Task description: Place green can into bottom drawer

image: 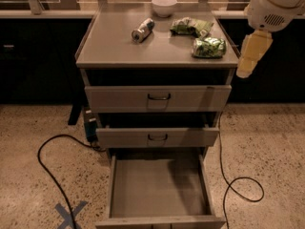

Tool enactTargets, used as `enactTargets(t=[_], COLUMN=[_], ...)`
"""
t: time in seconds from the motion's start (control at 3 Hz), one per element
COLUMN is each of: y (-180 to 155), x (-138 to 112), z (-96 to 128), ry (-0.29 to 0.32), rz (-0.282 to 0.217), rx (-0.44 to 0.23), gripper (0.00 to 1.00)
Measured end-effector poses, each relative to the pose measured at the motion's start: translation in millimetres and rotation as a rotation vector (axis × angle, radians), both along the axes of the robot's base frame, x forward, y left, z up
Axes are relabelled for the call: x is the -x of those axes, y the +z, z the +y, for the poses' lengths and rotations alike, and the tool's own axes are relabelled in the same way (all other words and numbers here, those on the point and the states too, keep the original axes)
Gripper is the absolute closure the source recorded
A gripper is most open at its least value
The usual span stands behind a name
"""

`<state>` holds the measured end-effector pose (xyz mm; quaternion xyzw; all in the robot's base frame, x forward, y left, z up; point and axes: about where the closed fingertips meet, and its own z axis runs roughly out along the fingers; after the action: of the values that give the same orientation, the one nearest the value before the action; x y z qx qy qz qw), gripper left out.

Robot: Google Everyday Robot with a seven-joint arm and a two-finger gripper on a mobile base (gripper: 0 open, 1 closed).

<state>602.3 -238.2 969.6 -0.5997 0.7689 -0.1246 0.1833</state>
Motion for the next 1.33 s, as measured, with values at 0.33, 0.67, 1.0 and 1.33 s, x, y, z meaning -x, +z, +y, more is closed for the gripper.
enactTargets(t=[0.33, 0.67, 1.0, 1.33], y=[-18, -18, -12, -3], x=[-45, -45, -73, -97], z=[-3, -3, -3, 0], ry=[-0.016, -0.016, -0.005, 0.02], rz=[0.014, 0.014, -0.053, -0.112], rx=[-0.008, -0.008, 0.018, 0.028], gripper=[0.0, 0.0, 0.0, 0.0])
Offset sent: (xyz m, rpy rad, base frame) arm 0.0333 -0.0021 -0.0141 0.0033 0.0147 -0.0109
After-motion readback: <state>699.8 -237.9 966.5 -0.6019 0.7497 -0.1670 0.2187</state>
